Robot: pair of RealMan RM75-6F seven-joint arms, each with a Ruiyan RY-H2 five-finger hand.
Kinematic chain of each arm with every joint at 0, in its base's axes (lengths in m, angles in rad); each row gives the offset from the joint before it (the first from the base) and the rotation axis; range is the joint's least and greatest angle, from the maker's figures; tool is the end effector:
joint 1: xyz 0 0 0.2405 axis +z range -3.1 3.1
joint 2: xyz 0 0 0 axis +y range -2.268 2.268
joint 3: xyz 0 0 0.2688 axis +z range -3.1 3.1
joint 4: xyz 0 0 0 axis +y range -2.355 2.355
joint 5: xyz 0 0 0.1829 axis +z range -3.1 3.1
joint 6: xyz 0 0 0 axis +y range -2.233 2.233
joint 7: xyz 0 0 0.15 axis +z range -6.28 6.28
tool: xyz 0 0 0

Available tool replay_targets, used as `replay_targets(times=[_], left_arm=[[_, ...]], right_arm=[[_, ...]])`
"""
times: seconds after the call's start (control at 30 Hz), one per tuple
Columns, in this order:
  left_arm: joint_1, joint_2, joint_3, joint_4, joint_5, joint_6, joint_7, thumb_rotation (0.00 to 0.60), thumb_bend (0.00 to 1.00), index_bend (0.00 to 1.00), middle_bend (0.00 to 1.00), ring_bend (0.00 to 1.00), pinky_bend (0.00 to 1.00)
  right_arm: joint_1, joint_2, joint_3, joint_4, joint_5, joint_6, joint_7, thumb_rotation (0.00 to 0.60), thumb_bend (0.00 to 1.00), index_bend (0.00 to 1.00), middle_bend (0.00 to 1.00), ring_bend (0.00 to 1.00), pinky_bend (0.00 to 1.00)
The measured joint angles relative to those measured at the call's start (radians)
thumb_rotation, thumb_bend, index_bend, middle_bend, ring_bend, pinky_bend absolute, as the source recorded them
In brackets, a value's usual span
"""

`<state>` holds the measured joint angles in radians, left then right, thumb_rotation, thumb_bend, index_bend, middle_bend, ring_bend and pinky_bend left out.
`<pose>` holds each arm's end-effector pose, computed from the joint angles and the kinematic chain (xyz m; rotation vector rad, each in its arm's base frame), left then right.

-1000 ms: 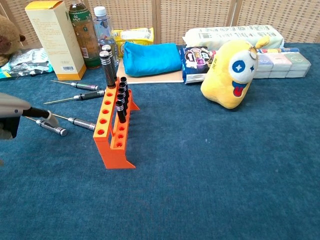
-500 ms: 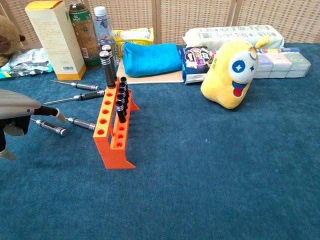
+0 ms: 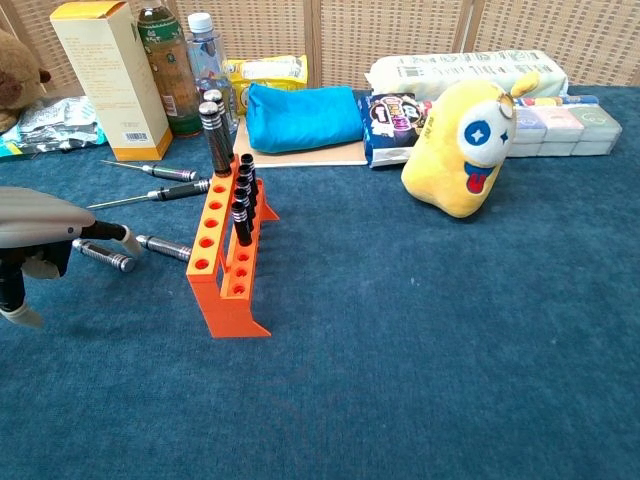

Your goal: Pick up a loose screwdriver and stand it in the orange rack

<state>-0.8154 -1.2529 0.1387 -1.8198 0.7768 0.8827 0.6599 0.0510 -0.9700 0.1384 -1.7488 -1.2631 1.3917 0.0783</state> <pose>-0.2171 0.2894 0.0447 -2.0990 -0.9637 -0.2972 -0.3273 -0.1858 0.2373 1.1402 -1.0683 0.8448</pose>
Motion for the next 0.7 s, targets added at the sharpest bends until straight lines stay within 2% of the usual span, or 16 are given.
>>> replay_targets(times=[0.3,0.7], left_arm=[[-0.015,0.005,0.008,-0.028,-0.029,0.007,0.022,0.600,0.17,0.13,1.00,1.00,1.00],[-0.023,0.080,0.040,-0.095,-0.049,-0.010,0.002,0.600,0.17,0.13,1.00,1.00,1.00]], right_arm=[[-0.002,0.005,0.001,0.000,-0.002,0.002,0.010,0.600,0.00,0.00,0.00,0.00,0.00],[-0.001,0.006,-0.002,-0.004,-0.006,-0.002,0.011,0.600,0.00,0.00,0.00,0.00,0.00]])
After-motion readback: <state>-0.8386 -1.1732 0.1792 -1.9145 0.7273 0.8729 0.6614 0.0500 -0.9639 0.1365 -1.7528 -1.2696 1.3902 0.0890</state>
